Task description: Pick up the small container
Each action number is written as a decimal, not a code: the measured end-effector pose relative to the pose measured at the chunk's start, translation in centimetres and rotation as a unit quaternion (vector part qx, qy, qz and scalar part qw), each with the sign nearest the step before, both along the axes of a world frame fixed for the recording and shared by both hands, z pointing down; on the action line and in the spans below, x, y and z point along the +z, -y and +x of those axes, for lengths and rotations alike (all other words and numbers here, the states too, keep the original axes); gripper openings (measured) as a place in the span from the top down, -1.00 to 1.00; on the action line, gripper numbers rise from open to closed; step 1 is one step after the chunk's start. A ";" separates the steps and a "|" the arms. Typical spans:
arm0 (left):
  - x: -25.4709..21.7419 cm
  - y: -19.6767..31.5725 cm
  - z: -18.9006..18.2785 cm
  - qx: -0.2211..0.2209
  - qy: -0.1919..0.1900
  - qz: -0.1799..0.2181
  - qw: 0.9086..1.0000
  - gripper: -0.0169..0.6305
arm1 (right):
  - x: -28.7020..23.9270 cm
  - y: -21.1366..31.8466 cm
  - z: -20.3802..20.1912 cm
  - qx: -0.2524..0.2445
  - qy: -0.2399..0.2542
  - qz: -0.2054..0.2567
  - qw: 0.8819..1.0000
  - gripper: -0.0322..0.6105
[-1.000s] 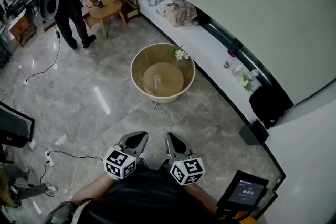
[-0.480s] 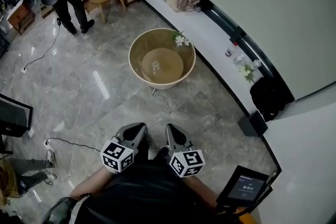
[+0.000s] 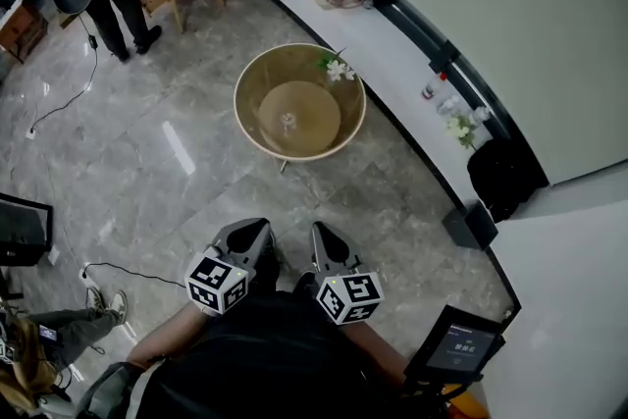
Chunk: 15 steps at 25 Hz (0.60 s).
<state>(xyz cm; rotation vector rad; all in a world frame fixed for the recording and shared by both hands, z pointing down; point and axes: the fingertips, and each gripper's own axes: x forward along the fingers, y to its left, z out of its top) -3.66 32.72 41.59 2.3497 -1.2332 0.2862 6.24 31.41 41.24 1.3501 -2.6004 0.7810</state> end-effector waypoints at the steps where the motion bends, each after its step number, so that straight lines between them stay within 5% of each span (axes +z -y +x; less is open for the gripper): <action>1: 0.1 0.9 -0.6 0.002 -0.001 0.000 1.000 0.93 | 0.1 0.7 -0.5 0.004 -0.003 -0.001 1.000 0.91; 10: -0.2 7.2 -4.1 0.042 -0.026 0.004 0.999 0.93 | -0.6 5.8 -3.9 0.036 -0.036 -0.006 0.999 0.91; 15: -1.1 9.3 -5.4 0.079 -0.026 0.037 0.996 0.94 | -0.7 7.7 -5.2 0.058 -0.049 -0.008 0.997 0.91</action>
